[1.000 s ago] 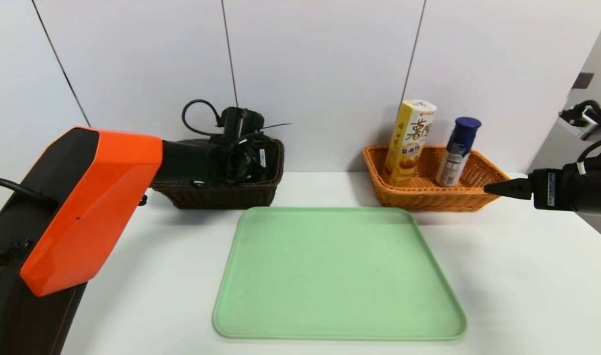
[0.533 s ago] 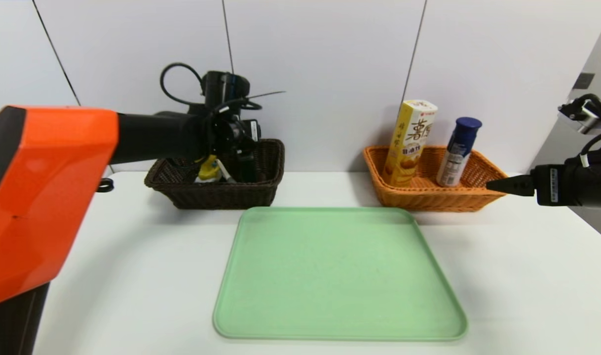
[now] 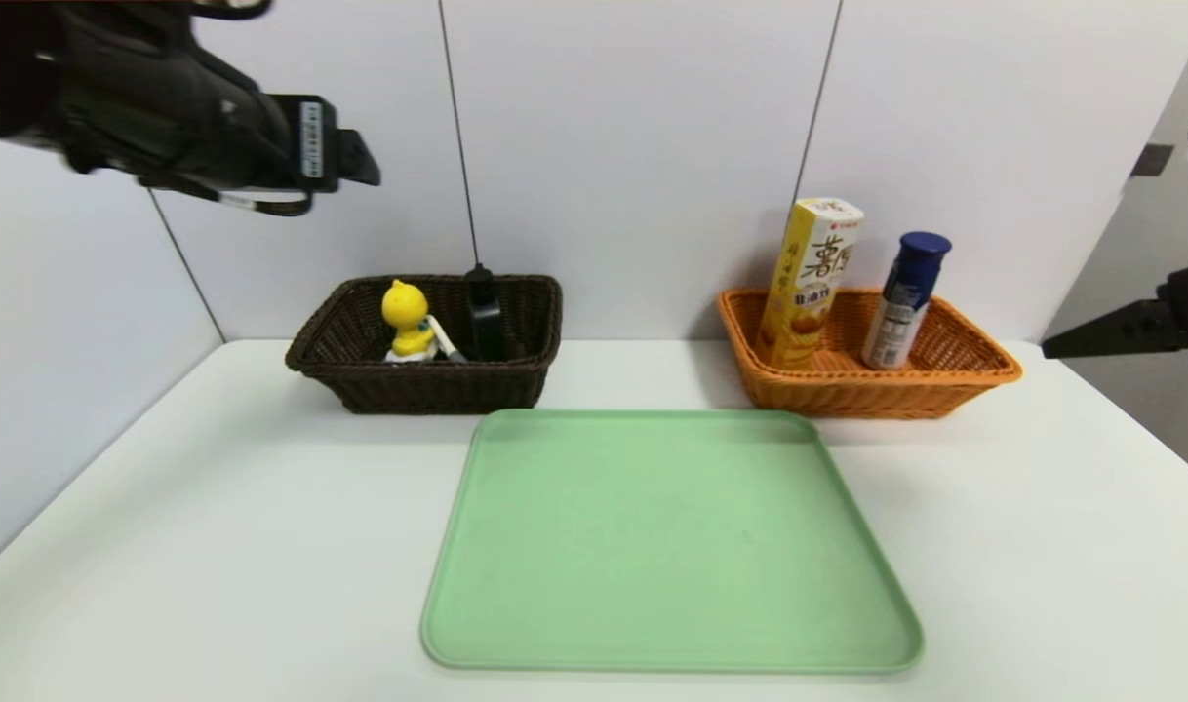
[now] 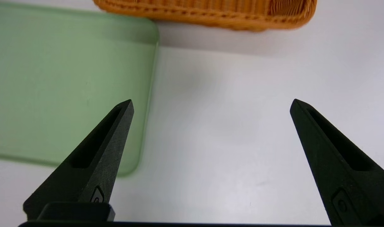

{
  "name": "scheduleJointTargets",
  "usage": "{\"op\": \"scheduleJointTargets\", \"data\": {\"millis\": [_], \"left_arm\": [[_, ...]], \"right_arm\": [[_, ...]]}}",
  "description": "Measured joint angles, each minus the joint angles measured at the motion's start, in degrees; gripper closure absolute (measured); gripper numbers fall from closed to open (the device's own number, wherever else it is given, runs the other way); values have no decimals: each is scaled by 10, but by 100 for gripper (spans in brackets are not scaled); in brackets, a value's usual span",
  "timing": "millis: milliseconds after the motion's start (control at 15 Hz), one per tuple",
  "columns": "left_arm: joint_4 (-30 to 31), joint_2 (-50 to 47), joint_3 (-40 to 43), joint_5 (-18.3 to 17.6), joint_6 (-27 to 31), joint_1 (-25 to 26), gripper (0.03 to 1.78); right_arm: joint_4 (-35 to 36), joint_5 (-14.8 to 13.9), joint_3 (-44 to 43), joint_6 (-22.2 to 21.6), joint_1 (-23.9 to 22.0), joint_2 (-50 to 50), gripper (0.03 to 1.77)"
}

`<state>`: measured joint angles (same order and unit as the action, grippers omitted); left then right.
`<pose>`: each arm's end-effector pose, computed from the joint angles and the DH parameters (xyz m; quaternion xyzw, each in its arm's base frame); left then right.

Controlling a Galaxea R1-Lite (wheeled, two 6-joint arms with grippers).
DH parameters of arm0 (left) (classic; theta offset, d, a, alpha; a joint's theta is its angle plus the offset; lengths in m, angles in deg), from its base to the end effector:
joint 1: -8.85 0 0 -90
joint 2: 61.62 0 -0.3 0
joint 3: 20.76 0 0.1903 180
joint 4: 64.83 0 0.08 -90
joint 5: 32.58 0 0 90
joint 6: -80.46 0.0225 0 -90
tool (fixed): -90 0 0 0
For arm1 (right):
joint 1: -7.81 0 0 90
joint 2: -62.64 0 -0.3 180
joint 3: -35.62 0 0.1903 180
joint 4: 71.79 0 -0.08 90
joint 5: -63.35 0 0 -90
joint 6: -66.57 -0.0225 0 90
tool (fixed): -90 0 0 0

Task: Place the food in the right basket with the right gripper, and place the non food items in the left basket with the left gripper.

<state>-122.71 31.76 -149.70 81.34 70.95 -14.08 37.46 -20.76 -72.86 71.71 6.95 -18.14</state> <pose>0.2481 -0.0951 0.3720 -0.0046 0.1763 0.0232 0.9841 0.1953 -0.0006 0.3147 -0.0201 0.3641 0.0572 0.9294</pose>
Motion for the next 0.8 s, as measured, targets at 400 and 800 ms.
{"op": "scheduleJointTargets", "data": {"millis": [400, 800], "left_arm": [[-71, -271, 186, 4, -20, 129, 15], [-39, -551, 427, 4, -10, 208, 14]], "right_arm": [[-24, 2, 116, 1, 7, 166, 9], [151, 2, 462, 4, 12, 461, 9]]}}
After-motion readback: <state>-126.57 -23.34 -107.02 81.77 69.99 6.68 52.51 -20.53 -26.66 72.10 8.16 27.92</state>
